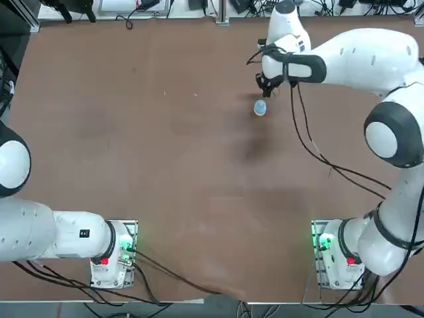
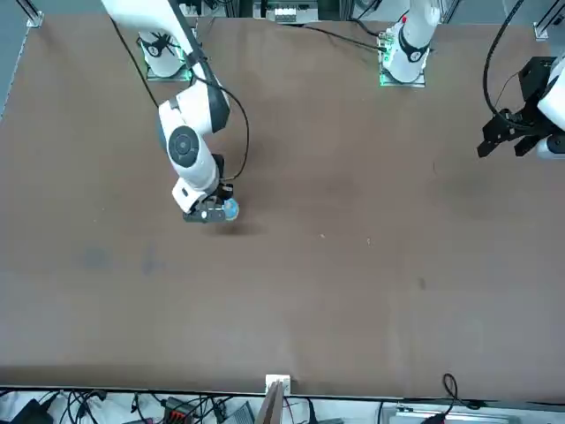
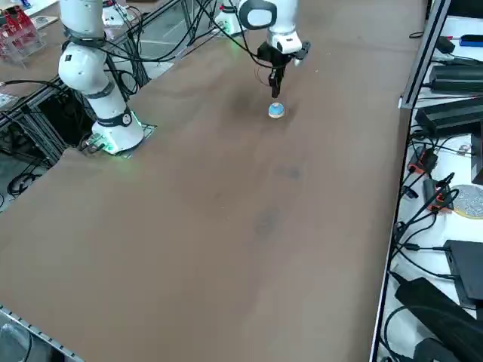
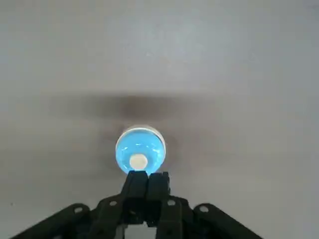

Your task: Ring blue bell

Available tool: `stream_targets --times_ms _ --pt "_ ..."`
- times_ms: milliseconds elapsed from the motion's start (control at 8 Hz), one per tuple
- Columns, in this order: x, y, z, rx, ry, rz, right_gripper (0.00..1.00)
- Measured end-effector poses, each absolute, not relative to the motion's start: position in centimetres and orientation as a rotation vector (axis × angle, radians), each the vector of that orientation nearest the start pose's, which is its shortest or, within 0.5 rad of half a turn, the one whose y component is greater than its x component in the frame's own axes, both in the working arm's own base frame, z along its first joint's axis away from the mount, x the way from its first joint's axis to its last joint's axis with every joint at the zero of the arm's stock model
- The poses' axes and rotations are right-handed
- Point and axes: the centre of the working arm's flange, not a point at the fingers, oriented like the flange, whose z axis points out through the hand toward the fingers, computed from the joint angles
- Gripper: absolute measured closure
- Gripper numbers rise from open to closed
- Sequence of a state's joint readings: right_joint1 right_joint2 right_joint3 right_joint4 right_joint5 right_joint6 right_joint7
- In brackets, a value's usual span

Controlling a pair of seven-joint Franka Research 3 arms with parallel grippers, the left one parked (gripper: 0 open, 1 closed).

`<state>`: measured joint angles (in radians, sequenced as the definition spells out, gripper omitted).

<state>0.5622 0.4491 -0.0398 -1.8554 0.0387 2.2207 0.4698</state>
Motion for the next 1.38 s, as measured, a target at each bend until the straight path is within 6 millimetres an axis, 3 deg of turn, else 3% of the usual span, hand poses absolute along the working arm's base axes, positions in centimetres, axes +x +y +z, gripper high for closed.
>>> stream_targets --times_ms 500,1375 --pt "54.3 32.4 24.4 -3.17 -0.065 0.123 0.99" --pt "54.4 32.5 24.1 -3.166 -0.064 0.103 0.99"
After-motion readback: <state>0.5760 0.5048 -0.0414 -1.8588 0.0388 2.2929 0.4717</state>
